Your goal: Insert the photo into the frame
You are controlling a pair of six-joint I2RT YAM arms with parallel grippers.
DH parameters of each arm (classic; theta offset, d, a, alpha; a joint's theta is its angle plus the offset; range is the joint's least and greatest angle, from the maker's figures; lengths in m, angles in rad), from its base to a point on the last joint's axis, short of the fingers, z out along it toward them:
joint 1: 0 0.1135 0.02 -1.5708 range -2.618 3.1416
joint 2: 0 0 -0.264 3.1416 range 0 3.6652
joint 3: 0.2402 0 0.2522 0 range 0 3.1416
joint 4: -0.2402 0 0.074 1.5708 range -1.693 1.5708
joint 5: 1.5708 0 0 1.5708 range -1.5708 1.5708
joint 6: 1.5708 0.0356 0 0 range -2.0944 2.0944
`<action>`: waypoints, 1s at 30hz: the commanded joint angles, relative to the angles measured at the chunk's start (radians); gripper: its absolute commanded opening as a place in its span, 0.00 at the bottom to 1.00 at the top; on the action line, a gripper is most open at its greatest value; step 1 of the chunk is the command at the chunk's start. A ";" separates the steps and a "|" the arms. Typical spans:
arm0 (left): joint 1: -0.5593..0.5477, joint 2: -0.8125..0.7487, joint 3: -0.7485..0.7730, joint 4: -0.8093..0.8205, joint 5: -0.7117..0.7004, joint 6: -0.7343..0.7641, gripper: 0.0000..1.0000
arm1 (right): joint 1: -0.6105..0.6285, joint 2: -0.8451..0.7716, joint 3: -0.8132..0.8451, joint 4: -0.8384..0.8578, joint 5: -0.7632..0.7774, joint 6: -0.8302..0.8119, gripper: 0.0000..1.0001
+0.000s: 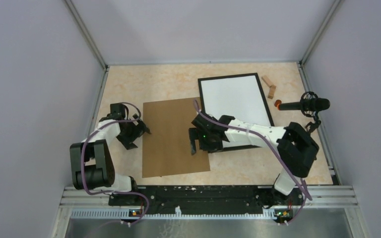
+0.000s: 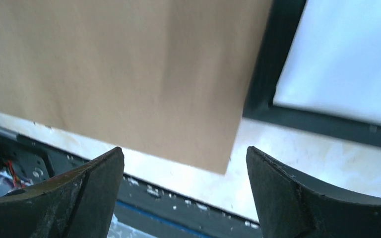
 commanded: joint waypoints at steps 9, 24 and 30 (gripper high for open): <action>-0.015 -0.021 -0.123 -0.022 0.048 -0.036 0.99 | 0.023 -0.098 -0.157 0.124 0.006 0.222 0.91; -0.015 -0.056 -0.177 0.007 0.064 -0.050 0.99 | 0.031 0.001 -0.231 0.266 -0.044 0.254 0.90; -0.008 -0.023 -0.217 0.041 0.053 -0.072 0.99 | 0.034 0.018 -0.213 0.422 -0.128 0.270 0.89</action>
